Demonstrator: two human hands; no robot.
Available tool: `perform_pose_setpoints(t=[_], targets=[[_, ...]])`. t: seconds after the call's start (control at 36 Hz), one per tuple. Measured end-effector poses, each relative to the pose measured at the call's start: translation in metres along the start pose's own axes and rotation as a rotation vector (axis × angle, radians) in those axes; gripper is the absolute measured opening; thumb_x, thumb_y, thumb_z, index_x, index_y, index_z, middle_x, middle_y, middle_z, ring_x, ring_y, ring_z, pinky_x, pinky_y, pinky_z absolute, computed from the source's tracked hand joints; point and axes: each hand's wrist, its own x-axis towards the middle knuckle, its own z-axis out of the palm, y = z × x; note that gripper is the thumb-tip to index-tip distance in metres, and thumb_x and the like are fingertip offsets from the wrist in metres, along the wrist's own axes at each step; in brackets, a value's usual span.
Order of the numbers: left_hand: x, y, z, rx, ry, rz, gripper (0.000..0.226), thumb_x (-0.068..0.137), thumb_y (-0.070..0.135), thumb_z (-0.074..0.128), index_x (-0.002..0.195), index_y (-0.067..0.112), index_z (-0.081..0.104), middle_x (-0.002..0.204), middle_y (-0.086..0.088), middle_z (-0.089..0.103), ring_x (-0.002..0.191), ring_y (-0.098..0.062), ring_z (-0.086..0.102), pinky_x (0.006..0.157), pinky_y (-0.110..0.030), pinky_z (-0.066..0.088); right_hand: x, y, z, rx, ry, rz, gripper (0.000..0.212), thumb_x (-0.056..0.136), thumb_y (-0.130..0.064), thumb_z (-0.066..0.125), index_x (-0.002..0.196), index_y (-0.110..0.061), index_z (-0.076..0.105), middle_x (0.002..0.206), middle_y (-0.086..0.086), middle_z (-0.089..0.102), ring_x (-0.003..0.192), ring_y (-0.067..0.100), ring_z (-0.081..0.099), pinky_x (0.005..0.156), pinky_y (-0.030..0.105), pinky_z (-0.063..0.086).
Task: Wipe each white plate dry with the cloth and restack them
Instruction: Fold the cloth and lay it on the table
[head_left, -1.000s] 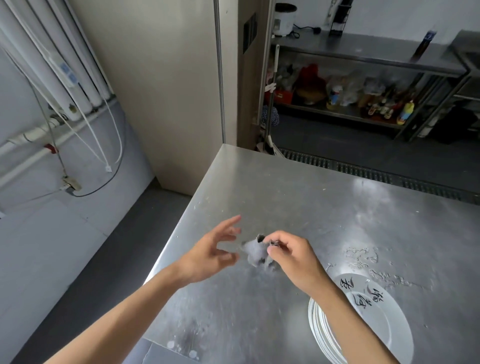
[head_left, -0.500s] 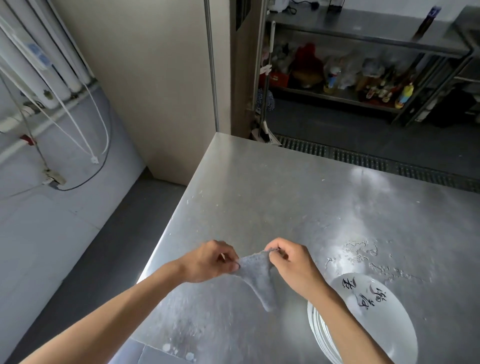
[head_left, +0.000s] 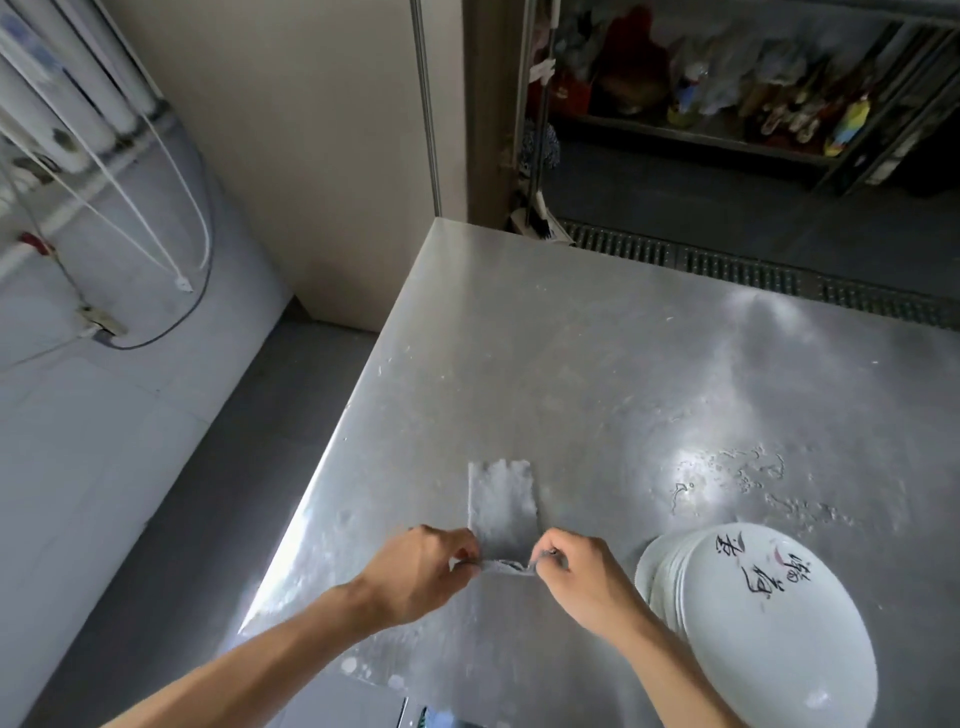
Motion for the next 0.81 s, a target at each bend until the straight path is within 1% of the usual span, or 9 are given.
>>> perform_pose_setpoints(t=[0.19,0.31,0.42,0.47,0.53,0.56,0.61,0.75,0.81], targets=[[0.002,-0.013,0.016,-0.211,-0.049,-0.141,0.010,0.101,0.023,0.060,0.103,0.022,0.070,0.087,0.012,0.073,0.070,-0.010,0.072,0.070,-0.025,0.055,0.016,0.015,0.019,0.024,0.047,0.068,0.020,0.090,-0.020,0.056,0.081,-0.035,0.066,0.064,-0.012,0.062,0.057,0.004,0.053,0.059,0.020,0.043],[0.030,-0.023,0.010,-0.379,0.105,-0.207,0.012,0.103,0.014,0.063,0.112,0.016,0.071,0.090,0.003,0.077,0.072,-0.007,0.074,0.073,-0.025,0.059,0.048,0.009,0.020,0.048,0.242,0.062,0.015,0.098,-0.018,0.059,0.104,-0.023,0.071,0.086,-0.017,0.069,0.084,0.008,0.067,0.069,0.006,0.041],[0.063,-0.033,0.006,-0.453,0.199,-0.302,0.041,0.101,0.022,0.068,0.141,0.014,0.058,0.127,0.000,0.068,0.091,-0.015,0.072,0.079,-0.013,0.055,0.088,0.007,0.019,0.005,0.300,0.182,0.055,0.096,-0.027,0.065,0.146,-0.014,0.048,0.136,0.008,0.058,0.125,0.027,0.057,0.105,0.035,0.044],[0.075,-0.037,0.012,-0.447,0.095,-0.399,0.048,0.101,0.023,0.067,0.146,0.012,0.052,0.132,-0.005,0.064,0.108,-0.022,0.069,0.089,-0.017,0.053,0.102,0.008,0.022,-0.060,0.219,0.311,0.075,0.091,-0.036,0.069,0.153,-0.012,0.034,0.142,0.015,0.045,0.129,0.034,0.052,0.107,0.045,0.043],[0.081,-0.037,0.020,-0.536,0.012,-0.475,0.033,0.101,0.021,0.067,0.132,0.020,0.057,0.123,-0.005,0.067,0.113,-0.023,0.066,0.097,-0.029,0.052,0.109,0.009,0.028,-0.062,0.176,0.373,0.076,0.088,-0.038,0.072,0.150,-0.013,0.036,0.139,0.014,0.046,0.125,0.035,0.055,0.104,0.043,0.046],[0.082,-0.035,0.024,-0.591,0.002,-0.494,0.019,0.100,0.018,0.068,0.114,0.027,0.058,0.112,-0.002,0.066,0.104,-0.021,0.065,0.092,-0.032,0.052,0.111,0.010,0.032,-0.064,0.170,0.379,0.073,0.087,-0.039,0.072,0.147,-0.014,0.040,0.136,0.012,0.051,0.123,0.033,0.057,0.102,0.041,0.047],[0.085,-0.034,0.033,-0.634,0.026,-0.501,0.032,0.097,0.009,0.068,0.081,0.030,0.049,0.086,0.002,0.058,0.080,-0.018,0.053,0.074,-0.032,0.045,0.113,0.011,0.039,-0.062,0.165,0.390,0.063,0.084,-0.038,0.074,0.137,-0.018,0.047,0.127,0.005,0.062,0.118,0.029,0.061,0.097,0.036,0.048],[0.085,-0.029,0.043,-0.681,0.019,-0.580,0.028,0.093,0.010,0.072,0.072,0.020,0.056,0.083,-0.003,0.060,0.078,-0.018,0.052,0.071,-0.030,0.044,0.108,0.015,0.049,0.003,0.097,0.438,0.028,0.077,-0.038,0.076,0.092,-0.020,0.060,0.095,-0.001,0.070,0.094,0.028,0.067,0.083,0.036,0.052],[0.085,-0.028,0.041,-0.672,-0.016,-0.569,0.028,0.092,0.007,0.069,0.066,0.013,0.058,0.068,0.004,0.051,0.066,-0.014,0.043,0.059,-0.023,0.036,0.104,0.014,0.049,0.083,0.081,0.412,0.023,0.074,-0.033,0.076,0.083,-0.017,0.062,0.085,-0.002,0.069,0.084,0.023,0.067,0.074,0.033,0.052]])
